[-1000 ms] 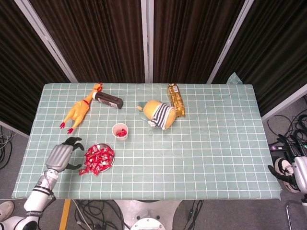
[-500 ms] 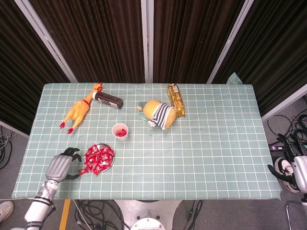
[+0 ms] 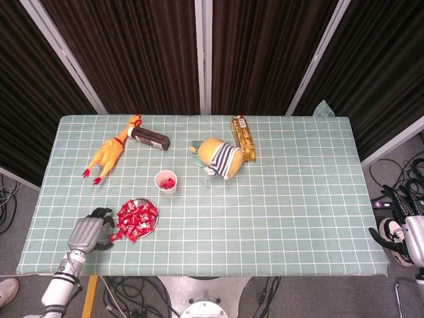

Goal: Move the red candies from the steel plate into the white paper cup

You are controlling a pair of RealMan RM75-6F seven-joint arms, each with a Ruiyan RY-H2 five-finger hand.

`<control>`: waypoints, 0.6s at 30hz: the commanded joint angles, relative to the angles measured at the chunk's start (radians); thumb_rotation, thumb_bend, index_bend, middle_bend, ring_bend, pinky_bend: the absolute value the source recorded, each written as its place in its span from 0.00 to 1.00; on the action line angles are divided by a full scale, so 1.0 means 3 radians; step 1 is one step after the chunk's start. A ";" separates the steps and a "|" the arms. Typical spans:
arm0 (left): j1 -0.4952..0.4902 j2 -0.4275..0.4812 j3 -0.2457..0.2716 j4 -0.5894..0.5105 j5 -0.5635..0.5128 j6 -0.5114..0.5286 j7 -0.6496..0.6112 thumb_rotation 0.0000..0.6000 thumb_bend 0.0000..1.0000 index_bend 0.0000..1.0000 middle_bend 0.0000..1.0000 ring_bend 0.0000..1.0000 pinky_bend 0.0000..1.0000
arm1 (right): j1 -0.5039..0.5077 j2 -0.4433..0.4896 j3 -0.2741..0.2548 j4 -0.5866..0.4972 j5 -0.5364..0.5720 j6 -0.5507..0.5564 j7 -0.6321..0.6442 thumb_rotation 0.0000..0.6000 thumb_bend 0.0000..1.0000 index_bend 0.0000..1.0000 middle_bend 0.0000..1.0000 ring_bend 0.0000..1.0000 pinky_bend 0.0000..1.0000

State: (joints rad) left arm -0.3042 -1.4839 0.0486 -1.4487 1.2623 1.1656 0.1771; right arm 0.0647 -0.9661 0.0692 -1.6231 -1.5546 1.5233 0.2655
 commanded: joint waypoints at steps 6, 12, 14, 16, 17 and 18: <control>-0.0009 -0.0036 -0.0070 -0.0007 -0.0089 -0.0100 0.0033 1.00 0.21 0.53 0.30 0.17 0.39 | 0.0001 0.0009 -0.0002 -0.0014 -0.0001 0.0000 -0.0009 1.00 0.16 0.08 0.20 0.05 0.22; -0.0005 -0.0058 -0.0095 0.0022 -0.0141 -0.0150 0.0084 1.00 0.23 0.56 0.30 0.17 0.39 | -0.0004 0.0016 -0.0004 -0.0018 -0.0002 0.0009 -0.0006 1.00 0.16 0.08 0.20 0.05 0.22; 0.0003 -0.0064 -0.0099 0.0029 -0.0138 -0.0154 0.0072 1.00 0.25 0.57 0.30 0.17 0.39 | -0.0004 0.0018 -0.0004 -0.0021 0.0002 0.0007 -0.0006 1.00 0.16 0.08 0.20 0.05 0.22; 0.0010 -0.0079 -0.0106 0.0049 -0.0126 -0.0146 0.0058 1.00 0.27 0.59 0.30 0.17 0.39 | -0.0004 0.0019 -0.0004 -0.0022 0.0003 0.0006 -0.0005 1.00 0.16 0.08 0.20 0.05 0.22; 0.0013 -0.0085 -0.0107 0.0060 -0.0121 -0.0150 0.0047 1.00 0.28 0.60 0.31 0.17 0.39 | -0.0004 0.0019 -0.0005 -0.0023 0.0000 0.0007 -0.0005 1.00 0.16 0.08 0.20 0.05 0.22; 0.0014 -0.0090 -0.0109 0.0068 -0.0118 -0.0154 0.0037 1.00 0.29 0.61 0.31 0.17 0.39 | -0.0004 0.0020 -0.0005 -0.0023 -0.0001 0.0008 -0.0004 1.00 0.16 0.08 0.20 0.05 0.22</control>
State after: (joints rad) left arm -0.3004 -1.5100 0.0164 -1.4293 1.2260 1.1202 0.1893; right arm 0.0636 -0.9602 0.0678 -1.6301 -1.5549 1.5257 0.2642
